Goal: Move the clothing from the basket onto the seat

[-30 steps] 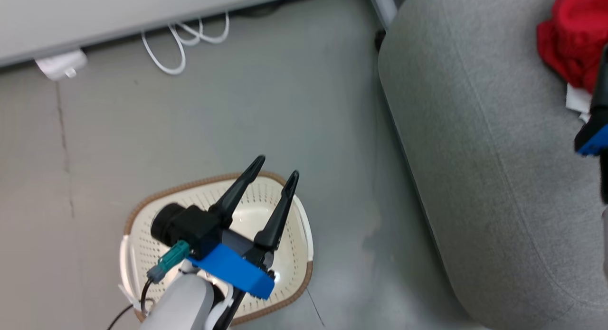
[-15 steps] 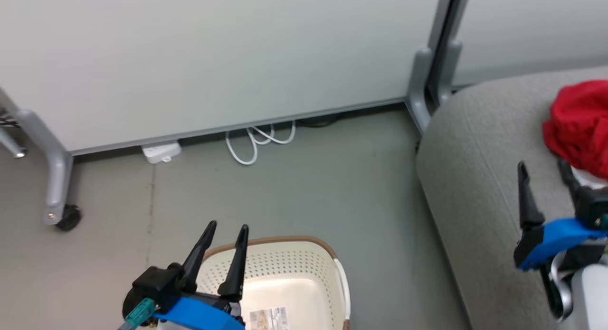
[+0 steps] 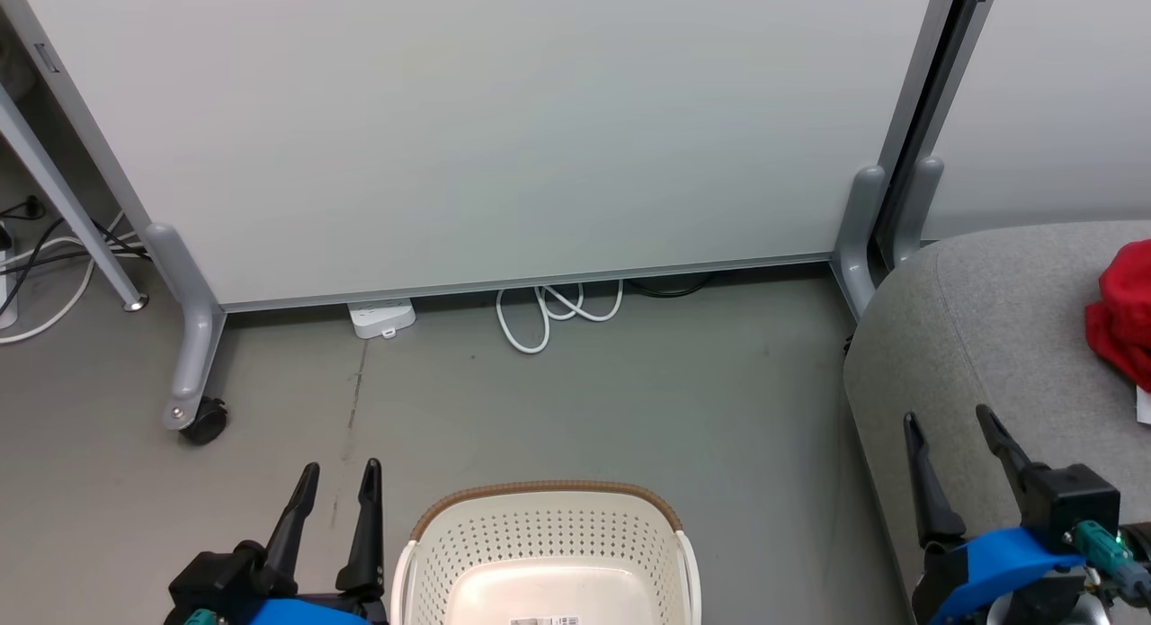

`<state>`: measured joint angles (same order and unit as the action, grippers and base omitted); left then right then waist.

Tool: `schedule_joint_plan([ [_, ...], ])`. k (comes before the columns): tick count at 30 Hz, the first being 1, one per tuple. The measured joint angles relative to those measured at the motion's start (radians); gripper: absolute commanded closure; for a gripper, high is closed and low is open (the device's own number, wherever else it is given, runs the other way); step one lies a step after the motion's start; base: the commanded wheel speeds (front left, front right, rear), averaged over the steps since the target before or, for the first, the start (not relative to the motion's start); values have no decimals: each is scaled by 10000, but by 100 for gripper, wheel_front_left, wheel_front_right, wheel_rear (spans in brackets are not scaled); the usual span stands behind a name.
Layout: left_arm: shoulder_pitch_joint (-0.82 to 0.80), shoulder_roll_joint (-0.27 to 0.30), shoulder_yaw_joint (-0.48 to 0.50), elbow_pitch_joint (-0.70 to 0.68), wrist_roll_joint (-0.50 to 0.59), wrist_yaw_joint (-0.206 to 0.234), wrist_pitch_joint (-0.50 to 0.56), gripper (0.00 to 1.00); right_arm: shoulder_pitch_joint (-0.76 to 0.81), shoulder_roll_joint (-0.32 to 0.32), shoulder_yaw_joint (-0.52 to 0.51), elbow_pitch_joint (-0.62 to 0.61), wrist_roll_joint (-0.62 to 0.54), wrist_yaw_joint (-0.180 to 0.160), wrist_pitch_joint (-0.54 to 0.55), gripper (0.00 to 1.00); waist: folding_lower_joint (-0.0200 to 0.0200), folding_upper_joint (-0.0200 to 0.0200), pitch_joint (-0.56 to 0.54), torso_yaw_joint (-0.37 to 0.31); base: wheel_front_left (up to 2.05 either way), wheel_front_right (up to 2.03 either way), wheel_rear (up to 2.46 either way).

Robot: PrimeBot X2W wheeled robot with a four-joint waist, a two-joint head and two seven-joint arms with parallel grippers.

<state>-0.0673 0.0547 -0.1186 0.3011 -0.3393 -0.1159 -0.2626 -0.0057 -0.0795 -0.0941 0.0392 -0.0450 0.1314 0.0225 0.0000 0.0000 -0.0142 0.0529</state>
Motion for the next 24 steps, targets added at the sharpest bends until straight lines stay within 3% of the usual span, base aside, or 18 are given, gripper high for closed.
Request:
schedule_joint_plan([
  [24, 83, -52, 201, 267, 355, -98, 0, 0, 614, 268, -71, -466, 420, 0, 40, 0, 0, 0, 16, 38, 0, 0, 0],
])
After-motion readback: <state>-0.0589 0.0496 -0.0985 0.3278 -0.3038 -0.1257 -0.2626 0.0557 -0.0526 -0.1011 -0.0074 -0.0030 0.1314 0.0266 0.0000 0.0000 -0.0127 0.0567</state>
